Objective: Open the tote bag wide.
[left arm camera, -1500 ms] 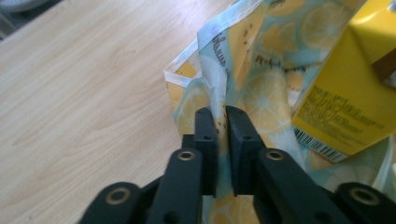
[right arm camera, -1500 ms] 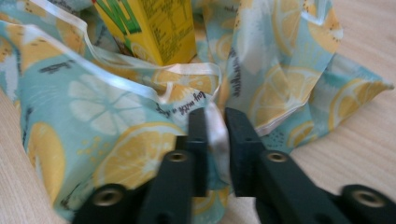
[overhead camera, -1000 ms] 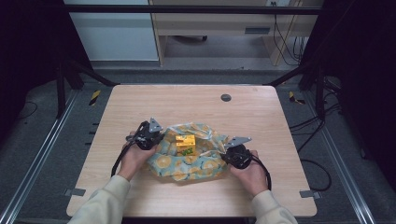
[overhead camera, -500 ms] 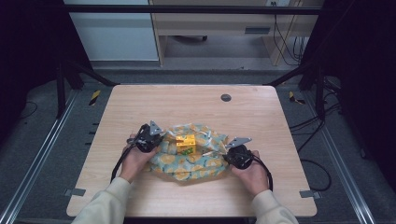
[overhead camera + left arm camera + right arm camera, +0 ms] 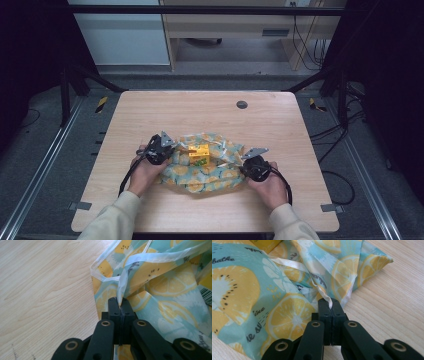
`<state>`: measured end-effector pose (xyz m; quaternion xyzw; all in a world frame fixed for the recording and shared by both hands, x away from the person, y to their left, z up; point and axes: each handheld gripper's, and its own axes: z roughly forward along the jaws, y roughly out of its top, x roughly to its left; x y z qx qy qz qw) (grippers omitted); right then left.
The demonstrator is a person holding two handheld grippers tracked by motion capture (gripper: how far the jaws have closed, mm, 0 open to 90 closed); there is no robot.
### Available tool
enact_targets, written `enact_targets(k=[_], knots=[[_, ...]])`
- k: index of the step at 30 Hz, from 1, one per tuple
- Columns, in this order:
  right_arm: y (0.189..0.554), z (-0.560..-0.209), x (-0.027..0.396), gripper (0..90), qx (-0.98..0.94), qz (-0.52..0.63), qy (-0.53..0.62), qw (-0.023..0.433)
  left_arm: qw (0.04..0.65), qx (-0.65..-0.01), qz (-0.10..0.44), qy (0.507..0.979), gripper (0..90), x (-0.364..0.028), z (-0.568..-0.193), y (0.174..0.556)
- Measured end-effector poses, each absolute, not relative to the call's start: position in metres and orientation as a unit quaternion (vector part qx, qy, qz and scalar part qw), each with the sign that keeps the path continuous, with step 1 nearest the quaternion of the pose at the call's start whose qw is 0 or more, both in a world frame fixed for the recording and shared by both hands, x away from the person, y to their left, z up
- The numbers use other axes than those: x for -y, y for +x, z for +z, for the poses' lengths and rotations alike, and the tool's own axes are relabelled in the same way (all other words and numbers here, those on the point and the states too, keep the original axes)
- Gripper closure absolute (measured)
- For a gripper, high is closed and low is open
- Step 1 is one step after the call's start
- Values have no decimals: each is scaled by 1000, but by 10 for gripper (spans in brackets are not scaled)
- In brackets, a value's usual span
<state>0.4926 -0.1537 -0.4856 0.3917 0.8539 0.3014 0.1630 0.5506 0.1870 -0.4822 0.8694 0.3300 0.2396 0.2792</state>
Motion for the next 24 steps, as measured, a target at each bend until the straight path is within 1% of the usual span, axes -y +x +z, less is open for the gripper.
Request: enact_targets(k=[8, 9, 10, 11, 12, 14, 15, 16, 19, 20, 24], knots=[[493, -487, 154, 895, -854, 302, 393, 162, 275, -330, 229, 874, 894, -187, -485, 550], [493, -488, 155, 890, -854, 303, 392, 161, 275, -330, 229, 873, 886, -187, -485, 550], [493, -488, 155, 862, -850, 308, 395, 163, 278, -332, 230, 871, 865, -187, -484, 549], [493, -487, 156, 822, -849, 312, 391, 169, 282, -334, 232, 869, 831, -188, -482, 547], [492, -486, 156, 744, -847, 317, 390, 175, 292, -339, 238, 862, 768, -188, -478, 545], [487, -475, 159, 515, -828, 342, 399, 194, 310, -338, 257, 851, 582, -190, -464, 538], [485, -469, 161, 444, -819, 355, 399, 208, 317, -338, 264, 846, 519, -191, -460, 536], [482, -464, 163, 387, -810, 367, 401, 221, 325, -338, 271, 841, 482, -192, -454, 533], [473, -445, 172, 285, -772, 415, 413, 247, 360, -337, 284, 822, 382, -198, -434, 525], [470, -439, 175, 244, -760, 425, 416, 262, 371, -339, 287, 816, 350, -200, -428, 522], [465, -429, 194, 152, -720, 438, 446, 303, 387, -346, 298, 801, 257, -215, -410, 513]])
